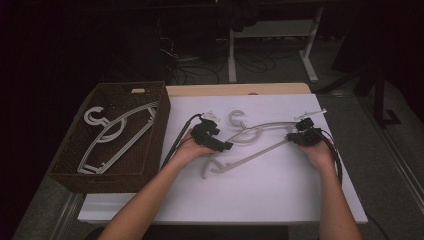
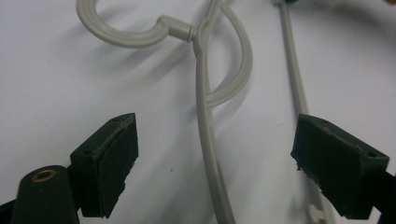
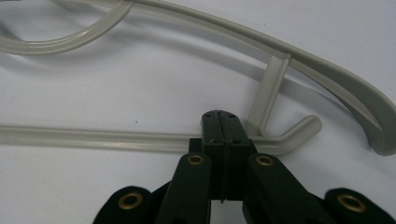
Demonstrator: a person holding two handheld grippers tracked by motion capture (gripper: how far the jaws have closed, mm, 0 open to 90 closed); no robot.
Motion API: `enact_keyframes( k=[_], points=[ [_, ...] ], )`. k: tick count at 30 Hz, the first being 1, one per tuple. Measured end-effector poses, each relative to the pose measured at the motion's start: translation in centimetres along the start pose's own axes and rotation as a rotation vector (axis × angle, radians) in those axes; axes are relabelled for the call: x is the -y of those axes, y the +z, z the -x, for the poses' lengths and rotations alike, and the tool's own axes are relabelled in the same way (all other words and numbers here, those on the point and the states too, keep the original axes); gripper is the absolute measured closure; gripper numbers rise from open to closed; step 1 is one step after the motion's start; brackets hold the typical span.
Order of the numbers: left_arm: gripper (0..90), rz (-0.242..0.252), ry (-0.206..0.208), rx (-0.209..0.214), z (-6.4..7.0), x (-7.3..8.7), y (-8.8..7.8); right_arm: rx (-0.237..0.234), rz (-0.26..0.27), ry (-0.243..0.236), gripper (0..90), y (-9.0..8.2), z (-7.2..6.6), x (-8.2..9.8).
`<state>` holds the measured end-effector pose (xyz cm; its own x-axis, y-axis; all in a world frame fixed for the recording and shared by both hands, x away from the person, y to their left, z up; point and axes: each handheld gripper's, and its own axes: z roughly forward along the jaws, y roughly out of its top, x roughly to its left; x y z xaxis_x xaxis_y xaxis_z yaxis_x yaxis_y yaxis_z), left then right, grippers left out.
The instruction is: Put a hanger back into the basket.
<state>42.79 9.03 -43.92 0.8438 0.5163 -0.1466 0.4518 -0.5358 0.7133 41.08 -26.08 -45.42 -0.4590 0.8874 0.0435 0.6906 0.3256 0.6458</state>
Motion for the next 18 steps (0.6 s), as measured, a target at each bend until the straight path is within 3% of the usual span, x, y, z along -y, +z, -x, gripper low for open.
enact_keyframes(
  k=[8, 15, 18],
  points=[
    [25.3, -0.063, 0.038, -0.026, 0.0, -0.7, 2.4, -0.012, 0.002, 0.006, 89.2, 0.0, 0.2, 0.1],
    [48.7, -0.096, 0.068, -0.049, 0.1, -1.0, 3.0, -0.015, 0.002, 0.011, 89.2, 0.0, 0.2, 0.1],
    [54.3, -0.105, 0.084, -0.059, 0.3, -1.0, 3.2, -0.015, 0.001, 0.008, 89.2, 0.1, 0.2, 0.1]
  ],
)
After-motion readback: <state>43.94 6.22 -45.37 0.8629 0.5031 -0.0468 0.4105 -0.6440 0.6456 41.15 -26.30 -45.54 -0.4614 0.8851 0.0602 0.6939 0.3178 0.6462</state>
